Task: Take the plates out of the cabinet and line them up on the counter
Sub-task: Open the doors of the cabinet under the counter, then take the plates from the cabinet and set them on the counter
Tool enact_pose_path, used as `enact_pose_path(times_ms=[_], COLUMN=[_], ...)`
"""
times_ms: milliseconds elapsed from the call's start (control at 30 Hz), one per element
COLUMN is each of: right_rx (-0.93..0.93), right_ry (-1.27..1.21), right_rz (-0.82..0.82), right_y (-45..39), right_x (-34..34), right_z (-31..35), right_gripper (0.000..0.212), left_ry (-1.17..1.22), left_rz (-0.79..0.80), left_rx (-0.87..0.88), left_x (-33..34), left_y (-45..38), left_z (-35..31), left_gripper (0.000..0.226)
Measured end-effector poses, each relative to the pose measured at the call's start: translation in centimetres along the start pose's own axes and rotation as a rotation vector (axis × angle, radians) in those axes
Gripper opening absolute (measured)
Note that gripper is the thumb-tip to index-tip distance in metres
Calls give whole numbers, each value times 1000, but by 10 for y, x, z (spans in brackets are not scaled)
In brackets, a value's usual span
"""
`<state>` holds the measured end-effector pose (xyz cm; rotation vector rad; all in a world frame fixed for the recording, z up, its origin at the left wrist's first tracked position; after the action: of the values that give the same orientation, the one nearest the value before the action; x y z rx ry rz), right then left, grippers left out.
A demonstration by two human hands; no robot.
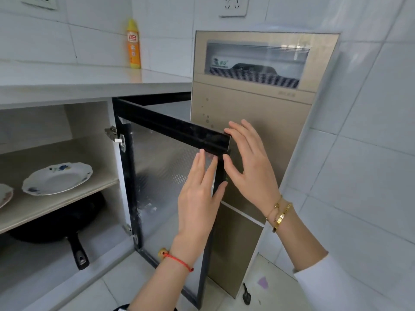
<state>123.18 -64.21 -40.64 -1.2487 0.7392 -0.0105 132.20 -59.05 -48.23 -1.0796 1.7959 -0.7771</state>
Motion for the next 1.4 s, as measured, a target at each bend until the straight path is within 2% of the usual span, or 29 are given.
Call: enact_pose_path(times_ms=[267,467,600,833,1033,1200,1400], right_rx=[25,49,66,-49,-205,-237,-227], right_ry=[-33,-70,-99,-163,-237,-368,-552], right_rz=[29,16,-1,-51,-50,74,209], right_y=[-2,2,3,-7,-16,-18,-10], right_x=[7,4,1,-4,10,47,117], right_z=[-18,-11,-3,41,108,167,231], right_gripper=[45,45,49,44,42,44,39], left_ry=[-60,-21,-13,-63,-226,-411,-581], left_rz=[95,200,255,180,81,12,-106], left_rx=[34,70,32,-53,-97,-161,-319], left_x=[11,-4,-25,-93,-166,-238,-332], left_y=[-7,-5,-2,-10,-12,-2,25], left_z=[-1,7,20,52,77,108,157], left_gripper=[68,75,73,67,56,51,43])
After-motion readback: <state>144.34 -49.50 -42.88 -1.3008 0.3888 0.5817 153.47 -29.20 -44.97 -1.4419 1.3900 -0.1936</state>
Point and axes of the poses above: each hand's wrist, its own y-axis away from the middle knuckle, its own x-axis out of the palm, z = x × y, the point moved 10 cm from there along -y, towards the middle knuckle, and after that the axes turned 7 degrees about -z, right-handed, at the moved point
